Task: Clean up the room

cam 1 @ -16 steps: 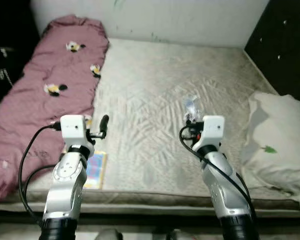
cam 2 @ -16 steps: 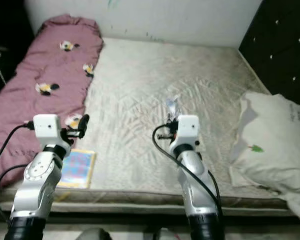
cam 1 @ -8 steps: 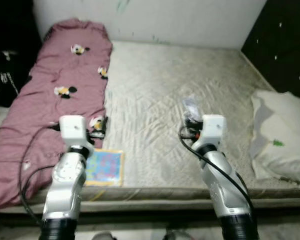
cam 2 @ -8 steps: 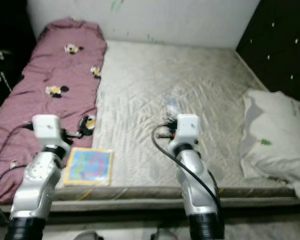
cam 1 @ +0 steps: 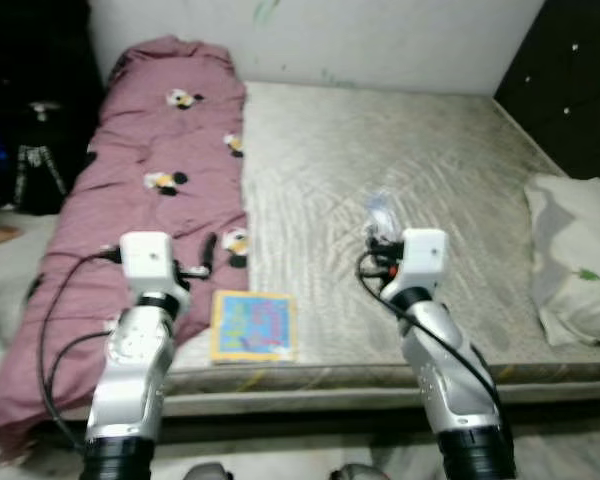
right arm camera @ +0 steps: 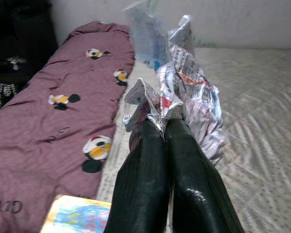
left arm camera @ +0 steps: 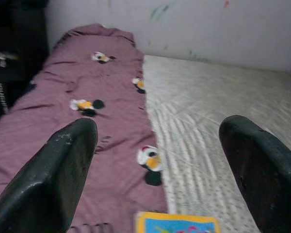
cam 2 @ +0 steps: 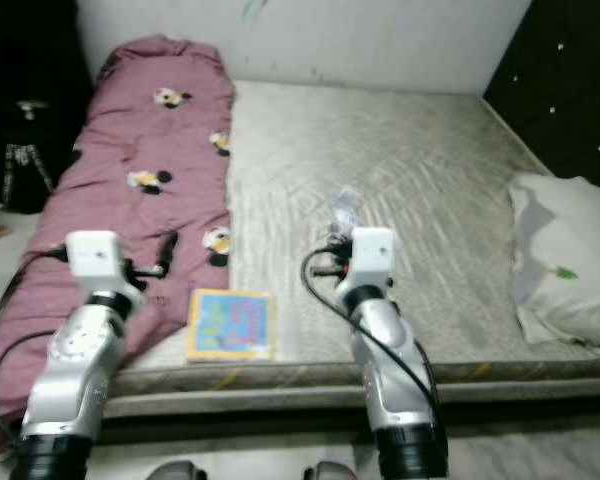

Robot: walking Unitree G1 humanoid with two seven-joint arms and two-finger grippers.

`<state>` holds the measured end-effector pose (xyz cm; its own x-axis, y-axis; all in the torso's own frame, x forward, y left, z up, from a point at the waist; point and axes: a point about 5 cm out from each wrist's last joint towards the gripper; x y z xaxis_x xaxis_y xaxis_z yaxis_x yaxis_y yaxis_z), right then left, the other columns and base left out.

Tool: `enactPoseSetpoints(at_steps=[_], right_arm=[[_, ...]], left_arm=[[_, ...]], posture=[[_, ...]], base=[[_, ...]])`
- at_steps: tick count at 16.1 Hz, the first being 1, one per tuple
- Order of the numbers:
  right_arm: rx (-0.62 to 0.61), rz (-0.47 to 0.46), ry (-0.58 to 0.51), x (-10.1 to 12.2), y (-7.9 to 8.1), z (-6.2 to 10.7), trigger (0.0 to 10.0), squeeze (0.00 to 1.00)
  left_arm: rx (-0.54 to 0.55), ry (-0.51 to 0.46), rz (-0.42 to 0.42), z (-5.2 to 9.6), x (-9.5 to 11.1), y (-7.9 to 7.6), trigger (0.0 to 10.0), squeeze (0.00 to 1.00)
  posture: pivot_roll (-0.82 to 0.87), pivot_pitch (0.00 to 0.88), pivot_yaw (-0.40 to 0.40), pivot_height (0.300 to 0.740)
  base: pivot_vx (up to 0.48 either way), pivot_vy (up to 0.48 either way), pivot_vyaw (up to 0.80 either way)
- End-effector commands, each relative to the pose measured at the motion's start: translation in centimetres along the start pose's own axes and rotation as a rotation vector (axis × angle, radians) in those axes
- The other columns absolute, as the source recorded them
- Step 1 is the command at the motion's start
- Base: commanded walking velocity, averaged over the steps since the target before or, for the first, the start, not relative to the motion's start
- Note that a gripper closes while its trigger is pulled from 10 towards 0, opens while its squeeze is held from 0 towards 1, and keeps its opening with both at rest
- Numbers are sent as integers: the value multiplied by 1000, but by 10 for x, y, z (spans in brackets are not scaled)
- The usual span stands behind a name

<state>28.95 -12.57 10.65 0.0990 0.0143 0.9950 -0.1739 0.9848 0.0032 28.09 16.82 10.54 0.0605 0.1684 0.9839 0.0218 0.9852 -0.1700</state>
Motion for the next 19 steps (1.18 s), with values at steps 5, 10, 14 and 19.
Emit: enactPoseSetpoints(at_steps=[5, 10, 14, 19], right_arm=[[-27, 13, -10, 2, -10, 1, 10000, 0], [10, 47, -24, 8, -8, -7, 10000, 0], [13, 46, -26, 8, -6, -6, 10000, 0], [1, 44, -14, 2, -8, -1, 10000, 0]], left_arm=[[-27, 3, 10, -3, 0, -10, 10000, 0], [8, -64, 3, -11, 18, -11, 10000, 0], [50, -55, -61, -1, 15, -4, 10000, 0], [60, -3, -49, 1, 5, 4, 10000, 0]], posture=[[-4, 0, -63, 740], [36, 0, -84, 740], [47, 0, -75, 740], [14, 0, -53, 740]], base=[[0, 480, 0], [0, 480, 0], [0, 234, 0], [0, 192, 0]])
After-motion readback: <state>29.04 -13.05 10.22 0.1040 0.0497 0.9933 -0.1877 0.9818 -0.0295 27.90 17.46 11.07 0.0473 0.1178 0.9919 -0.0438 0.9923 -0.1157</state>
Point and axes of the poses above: a point about 5 cm out from each wrist's last joint towards the gripper, its own z axis pointing back from the gripper into the wrist, its own x axis along the axis of the wrist's last joint, y = z × x, and after that the axes turned 6 degrees about z, right-handed
